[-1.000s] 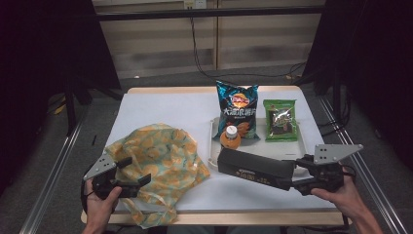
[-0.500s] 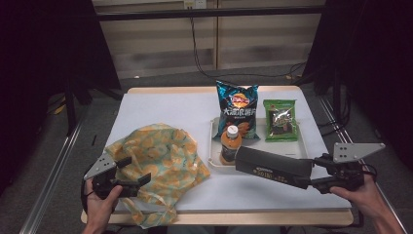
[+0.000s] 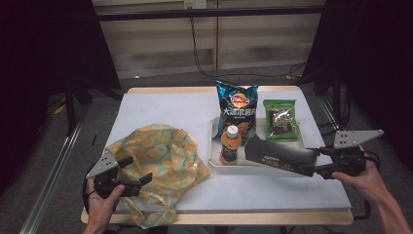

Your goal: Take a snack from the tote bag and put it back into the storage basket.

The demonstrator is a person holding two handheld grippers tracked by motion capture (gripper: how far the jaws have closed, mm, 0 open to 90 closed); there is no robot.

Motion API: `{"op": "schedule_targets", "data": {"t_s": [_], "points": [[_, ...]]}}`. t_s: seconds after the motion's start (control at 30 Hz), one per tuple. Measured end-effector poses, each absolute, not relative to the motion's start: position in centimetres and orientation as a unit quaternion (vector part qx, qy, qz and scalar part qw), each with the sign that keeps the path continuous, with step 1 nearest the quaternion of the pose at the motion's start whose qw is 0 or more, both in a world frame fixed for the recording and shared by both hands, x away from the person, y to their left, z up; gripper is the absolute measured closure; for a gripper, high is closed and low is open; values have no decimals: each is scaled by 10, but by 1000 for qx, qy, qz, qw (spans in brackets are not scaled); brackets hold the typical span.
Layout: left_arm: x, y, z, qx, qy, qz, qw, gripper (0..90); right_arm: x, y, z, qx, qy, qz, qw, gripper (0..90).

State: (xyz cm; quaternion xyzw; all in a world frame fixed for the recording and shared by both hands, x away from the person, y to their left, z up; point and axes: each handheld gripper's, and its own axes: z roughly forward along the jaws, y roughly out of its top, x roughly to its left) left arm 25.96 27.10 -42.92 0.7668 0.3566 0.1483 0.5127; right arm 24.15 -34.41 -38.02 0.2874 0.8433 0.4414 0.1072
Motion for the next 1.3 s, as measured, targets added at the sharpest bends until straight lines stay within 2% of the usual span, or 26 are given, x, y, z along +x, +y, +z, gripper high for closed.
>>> {"op": "schedule_targets", "data": {"t_s": [0.4, 1.3], "points": [[259, 272, -429, 766, 360, 151, 512, 27, 278, -346, -402, 289, 863, 404, 93, 434], [263, 272, -429, 762, 363, 151, 514, 32, 300, -349, -429, 311, 874, 362, 93, 362]]}}
